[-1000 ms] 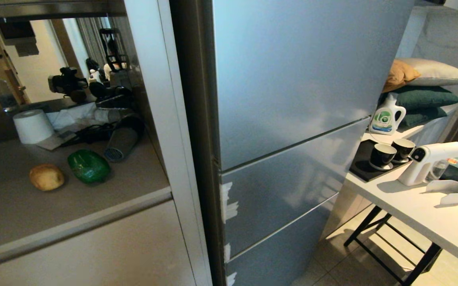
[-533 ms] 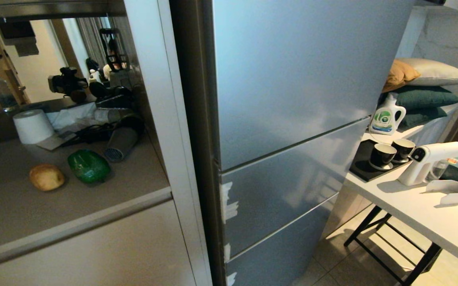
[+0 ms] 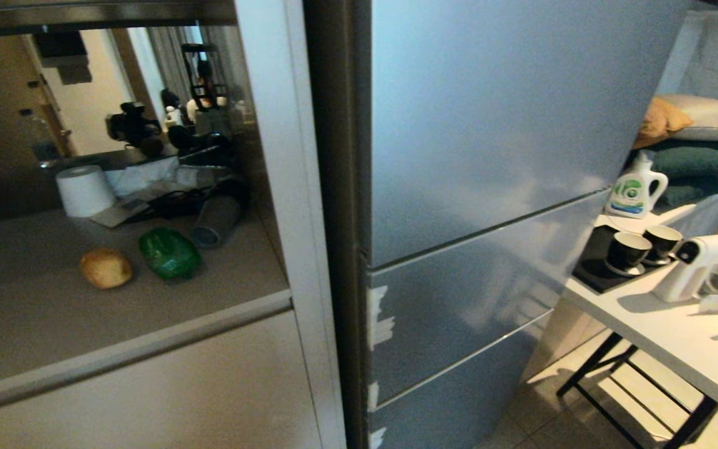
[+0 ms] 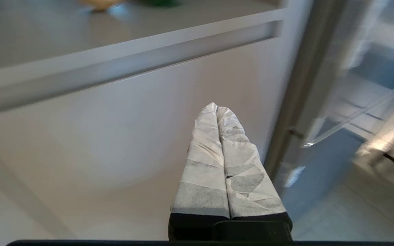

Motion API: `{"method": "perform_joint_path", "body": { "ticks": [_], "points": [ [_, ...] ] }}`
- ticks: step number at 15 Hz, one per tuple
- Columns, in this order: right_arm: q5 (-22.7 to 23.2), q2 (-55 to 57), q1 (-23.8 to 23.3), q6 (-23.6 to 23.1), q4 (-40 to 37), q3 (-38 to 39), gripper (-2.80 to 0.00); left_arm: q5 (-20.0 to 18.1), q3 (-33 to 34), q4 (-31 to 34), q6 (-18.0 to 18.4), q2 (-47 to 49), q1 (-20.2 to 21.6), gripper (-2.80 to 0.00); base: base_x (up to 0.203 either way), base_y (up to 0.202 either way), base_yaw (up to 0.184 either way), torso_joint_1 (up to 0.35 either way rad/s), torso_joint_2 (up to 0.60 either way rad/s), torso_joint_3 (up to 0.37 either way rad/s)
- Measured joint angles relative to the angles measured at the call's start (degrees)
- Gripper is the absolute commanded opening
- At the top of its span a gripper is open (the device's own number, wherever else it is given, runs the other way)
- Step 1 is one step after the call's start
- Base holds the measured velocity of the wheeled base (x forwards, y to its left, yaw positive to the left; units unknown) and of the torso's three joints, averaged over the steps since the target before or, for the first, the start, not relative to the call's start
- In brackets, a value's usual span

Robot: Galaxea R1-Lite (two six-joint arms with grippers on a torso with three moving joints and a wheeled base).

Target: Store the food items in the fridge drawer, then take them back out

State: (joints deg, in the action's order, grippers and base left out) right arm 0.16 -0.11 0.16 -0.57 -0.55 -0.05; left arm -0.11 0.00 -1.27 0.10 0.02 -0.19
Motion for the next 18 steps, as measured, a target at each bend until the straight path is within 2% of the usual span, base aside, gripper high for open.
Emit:
{"method": "perform_joint_path", "body": {
  "ticks": [13, 18],
  "points": [
    [-0.04, 0.01, -0.02, 0.17, 0.06, -0.05, -2.80, 0.00, 0.00, -0.05, 0.00, 0.00, 0.00, -2.80, 0.000, -0.008, 0.171, 0.002, 0.00, 0.002],
    [0.09, 0.01, 0.06, 0.46, 0.08, -0.09, -2.80, 0.00, 0.00, 0.00, 0.00, 0.00, 0.07, -2.80, 0.000, -0.001, 0.019, 0.000, 0.00, 0.000]
  ]
}}
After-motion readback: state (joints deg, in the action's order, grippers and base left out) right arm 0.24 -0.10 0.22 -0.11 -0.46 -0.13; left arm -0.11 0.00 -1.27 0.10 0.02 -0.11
